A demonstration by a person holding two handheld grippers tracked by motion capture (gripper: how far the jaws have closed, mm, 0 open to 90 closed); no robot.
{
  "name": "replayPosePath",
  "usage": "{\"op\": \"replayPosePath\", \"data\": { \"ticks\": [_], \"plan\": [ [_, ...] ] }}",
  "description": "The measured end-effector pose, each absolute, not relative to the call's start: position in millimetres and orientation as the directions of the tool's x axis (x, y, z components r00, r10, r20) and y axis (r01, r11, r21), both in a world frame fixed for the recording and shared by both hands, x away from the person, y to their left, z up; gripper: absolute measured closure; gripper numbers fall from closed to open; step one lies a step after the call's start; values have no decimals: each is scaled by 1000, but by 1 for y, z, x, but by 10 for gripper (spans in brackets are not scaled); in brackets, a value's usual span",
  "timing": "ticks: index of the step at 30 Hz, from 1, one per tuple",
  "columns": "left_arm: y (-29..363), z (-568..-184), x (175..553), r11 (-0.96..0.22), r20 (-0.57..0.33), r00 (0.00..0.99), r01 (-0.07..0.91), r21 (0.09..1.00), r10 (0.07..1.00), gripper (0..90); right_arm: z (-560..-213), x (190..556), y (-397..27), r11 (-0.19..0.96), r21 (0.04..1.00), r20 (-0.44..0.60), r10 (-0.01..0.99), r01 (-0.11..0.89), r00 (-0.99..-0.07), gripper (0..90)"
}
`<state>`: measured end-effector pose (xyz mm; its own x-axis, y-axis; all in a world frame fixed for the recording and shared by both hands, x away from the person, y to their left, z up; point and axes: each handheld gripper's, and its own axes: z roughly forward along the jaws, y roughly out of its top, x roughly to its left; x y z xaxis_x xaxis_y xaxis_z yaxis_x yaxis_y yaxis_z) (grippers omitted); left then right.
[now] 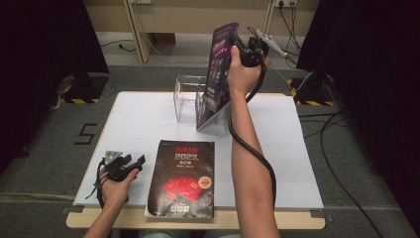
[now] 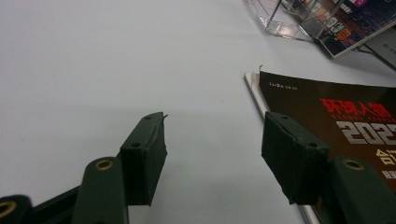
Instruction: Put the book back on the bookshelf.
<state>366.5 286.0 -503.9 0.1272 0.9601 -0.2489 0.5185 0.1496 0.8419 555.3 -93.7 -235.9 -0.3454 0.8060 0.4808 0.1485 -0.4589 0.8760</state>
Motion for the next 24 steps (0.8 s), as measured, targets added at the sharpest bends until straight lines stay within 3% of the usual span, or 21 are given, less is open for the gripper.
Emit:
{"op": "replayPosePath", "data": {
  "ticks": [24],
  "plan": [
    [286,-504,366,151,-252,131,516,843,959,400,-297,559,-63,-319,930,362,882,183,-302,844]
  ]
}}
